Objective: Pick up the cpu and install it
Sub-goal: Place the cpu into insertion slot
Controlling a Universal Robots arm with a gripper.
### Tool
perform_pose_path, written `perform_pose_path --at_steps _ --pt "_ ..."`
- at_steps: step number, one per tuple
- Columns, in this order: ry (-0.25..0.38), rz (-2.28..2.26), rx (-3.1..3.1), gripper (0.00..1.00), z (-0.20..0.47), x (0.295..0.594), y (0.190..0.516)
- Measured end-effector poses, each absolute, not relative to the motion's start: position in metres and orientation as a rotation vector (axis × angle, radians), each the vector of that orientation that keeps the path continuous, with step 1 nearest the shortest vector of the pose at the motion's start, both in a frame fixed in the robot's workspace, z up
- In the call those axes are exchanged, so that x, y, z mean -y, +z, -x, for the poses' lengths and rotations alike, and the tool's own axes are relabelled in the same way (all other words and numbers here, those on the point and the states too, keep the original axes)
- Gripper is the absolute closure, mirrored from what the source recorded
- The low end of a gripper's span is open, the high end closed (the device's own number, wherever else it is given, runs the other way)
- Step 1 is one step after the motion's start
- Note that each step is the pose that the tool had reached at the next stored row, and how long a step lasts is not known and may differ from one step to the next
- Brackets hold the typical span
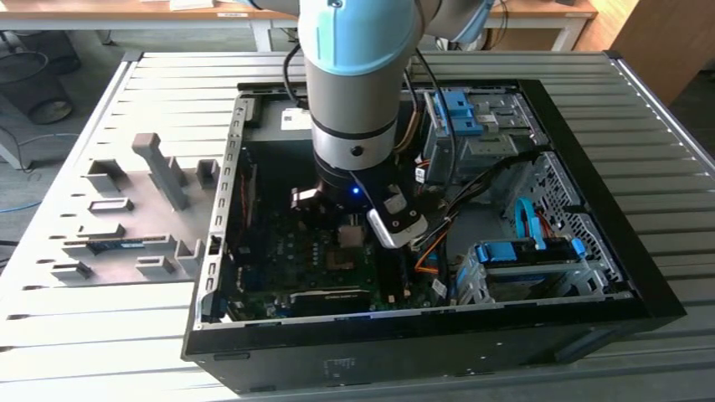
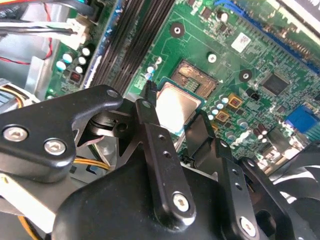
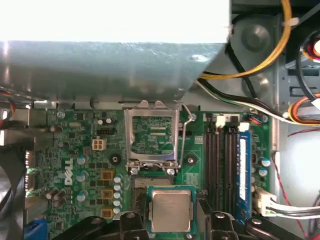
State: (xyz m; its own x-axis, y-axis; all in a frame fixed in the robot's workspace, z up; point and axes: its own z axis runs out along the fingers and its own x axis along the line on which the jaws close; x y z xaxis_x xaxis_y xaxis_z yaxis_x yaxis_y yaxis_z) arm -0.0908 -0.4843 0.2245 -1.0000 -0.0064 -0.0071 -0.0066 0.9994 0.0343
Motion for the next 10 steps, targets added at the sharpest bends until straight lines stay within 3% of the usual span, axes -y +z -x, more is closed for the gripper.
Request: perform_pose_path --at_steps 10 --pt "0.033 0.000 -3.135 0.53 0.096 0.487 0.212"
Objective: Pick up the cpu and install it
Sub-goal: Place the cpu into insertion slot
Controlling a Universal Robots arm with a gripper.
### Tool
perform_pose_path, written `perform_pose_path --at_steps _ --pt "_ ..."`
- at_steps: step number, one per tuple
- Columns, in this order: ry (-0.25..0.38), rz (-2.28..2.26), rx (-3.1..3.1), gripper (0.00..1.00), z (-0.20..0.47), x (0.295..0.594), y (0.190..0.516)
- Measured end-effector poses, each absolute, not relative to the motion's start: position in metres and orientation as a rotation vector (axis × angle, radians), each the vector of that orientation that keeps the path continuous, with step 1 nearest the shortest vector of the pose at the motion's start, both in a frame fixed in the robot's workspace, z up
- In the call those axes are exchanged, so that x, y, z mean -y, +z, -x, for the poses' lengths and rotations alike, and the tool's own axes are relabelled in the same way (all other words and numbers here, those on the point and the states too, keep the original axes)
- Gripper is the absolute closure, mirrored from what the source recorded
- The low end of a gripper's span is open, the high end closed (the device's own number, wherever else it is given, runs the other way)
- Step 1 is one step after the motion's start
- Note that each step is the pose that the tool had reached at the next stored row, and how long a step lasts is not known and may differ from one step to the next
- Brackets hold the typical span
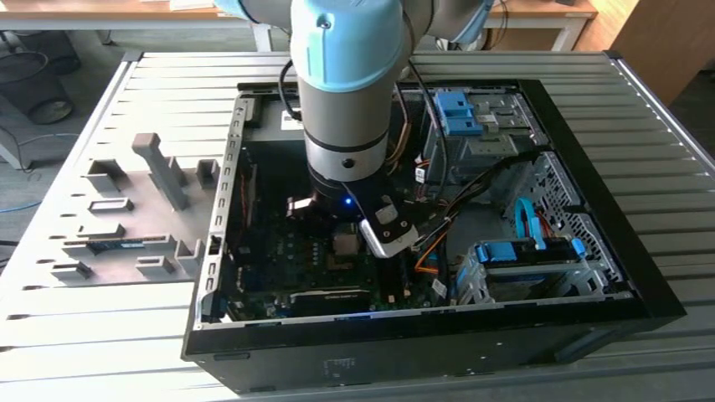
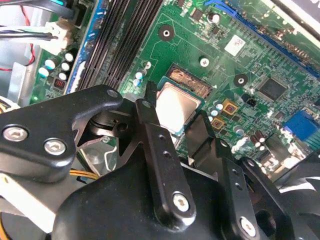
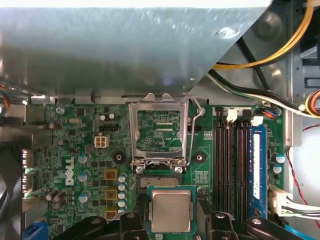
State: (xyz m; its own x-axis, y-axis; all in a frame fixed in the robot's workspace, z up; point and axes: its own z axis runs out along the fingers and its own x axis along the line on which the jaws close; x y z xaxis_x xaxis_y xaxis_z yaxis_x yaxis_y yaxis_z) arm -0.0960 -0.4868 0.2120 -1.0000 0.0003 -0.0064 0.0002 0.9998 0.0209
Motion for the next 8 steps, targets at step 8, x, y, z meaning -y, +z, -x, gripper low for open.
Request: perform_pose_path --at_steps 8 --pt "0.023 -0.030 -3.135 0.53 0.102 0.487 0.200"
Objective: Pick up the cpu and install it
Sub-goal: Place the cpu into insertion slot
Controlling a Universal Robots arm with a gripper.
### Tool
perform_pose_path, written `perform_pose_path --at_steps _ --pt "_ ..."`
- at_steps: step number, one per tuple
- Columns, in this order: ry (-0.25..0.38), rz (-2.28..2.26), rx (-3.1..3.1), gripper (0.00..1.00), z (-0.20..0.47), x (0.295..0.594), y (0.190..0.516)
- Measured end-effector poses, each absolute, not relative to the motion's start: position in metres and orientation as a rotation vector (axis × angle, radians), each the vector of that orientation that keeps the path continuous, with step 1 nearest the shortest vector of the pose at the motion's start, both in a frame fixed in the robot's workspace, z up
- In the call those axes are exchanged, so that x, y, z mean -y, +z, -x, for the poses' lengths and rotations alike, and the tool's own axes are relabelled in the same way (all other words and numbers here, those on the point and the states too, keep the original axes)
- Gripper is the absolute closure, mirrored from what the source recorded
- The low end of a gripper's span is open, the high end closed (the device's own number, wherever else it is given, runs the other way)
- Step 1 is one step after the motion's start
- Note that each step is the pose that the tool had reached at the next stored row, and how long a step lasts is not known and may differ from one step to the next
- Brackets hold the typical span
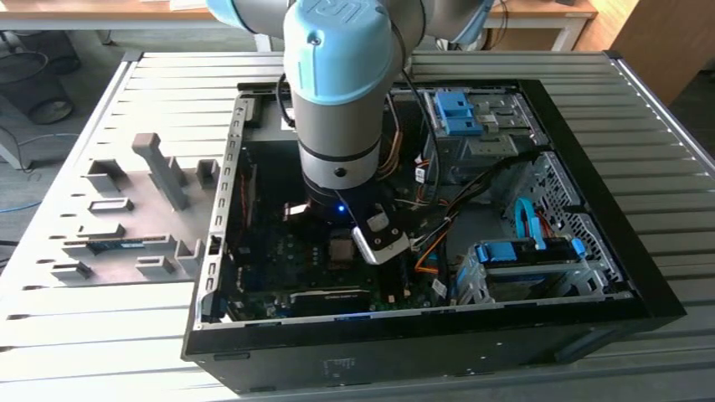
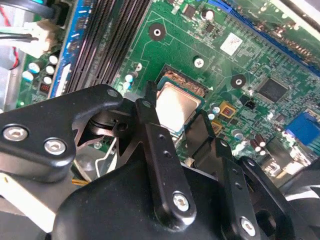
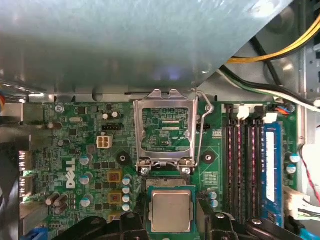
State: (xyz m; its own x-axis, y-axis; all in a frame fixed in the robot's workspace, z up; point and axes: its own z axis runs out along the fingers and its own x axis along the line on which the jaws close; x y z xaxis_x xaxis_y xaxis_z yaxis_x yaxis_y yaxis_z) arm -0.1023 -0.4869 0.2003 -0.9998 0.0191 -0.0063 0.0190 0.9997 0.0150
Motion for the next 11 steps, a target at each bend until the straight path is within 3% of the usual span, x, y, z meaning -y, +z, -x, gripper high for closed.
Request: perform_pose_path --at_steps 11 --pt "0.014 -0.035 -3.135 0.53 0.1033 0.4873 0.1943"
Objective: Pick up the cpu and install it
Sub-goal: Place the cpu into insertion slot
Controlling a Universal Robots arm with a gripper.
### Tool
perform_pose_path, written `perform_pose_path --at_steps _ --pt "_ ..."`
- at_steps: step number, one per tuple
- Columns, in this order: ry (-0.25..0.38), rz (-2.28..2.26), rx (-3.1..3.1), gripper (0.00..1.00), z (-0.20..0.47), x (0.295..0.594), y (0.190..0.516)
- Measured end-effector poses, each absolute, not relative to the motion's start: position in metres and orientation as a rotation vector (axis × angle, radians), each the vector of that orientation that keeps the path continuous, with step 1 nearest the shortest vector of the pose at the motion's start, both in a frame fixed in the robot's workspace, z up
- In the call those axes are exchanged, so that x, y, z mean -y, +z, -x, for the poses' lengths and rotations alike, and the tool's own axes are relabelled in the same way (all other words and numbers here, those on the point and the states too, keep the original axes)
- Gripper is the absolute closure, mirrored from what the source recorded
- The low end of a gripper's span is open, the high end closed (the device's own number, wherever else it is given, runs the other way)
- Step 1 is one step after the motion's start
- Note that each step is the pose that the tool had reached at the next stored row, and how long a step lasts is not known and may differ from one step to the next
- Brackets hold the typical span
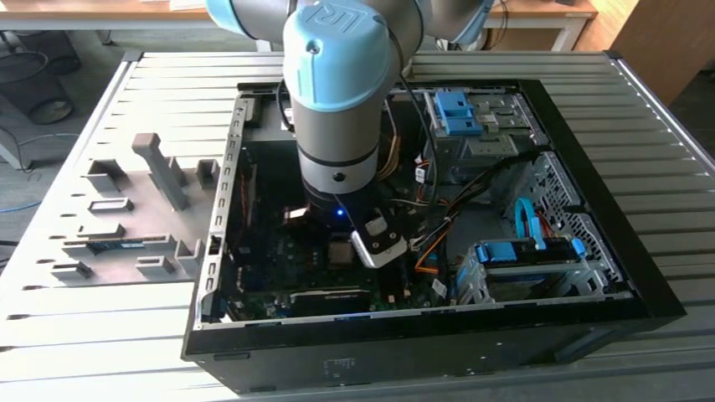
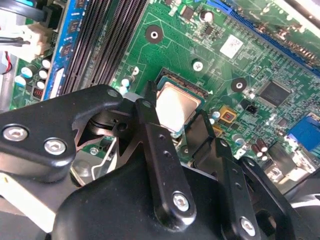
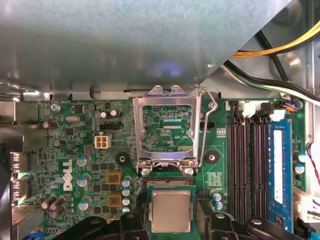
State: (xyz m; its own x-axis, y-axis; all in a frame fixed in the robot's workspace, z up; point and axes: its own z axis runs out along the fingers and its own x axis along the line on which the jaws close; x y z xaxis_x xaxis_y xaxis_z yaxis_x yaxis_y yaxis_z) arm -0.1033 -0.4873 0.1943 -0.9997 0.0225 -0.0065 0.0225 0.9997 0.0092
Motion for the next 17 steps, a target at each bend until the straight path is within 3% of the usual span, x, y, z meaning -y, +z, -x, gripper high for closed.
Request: perform_pose_path --at_steps 17 --pt "0.013 -0.035 -3.135 0.53 0.1049 0.4884 0.1887"
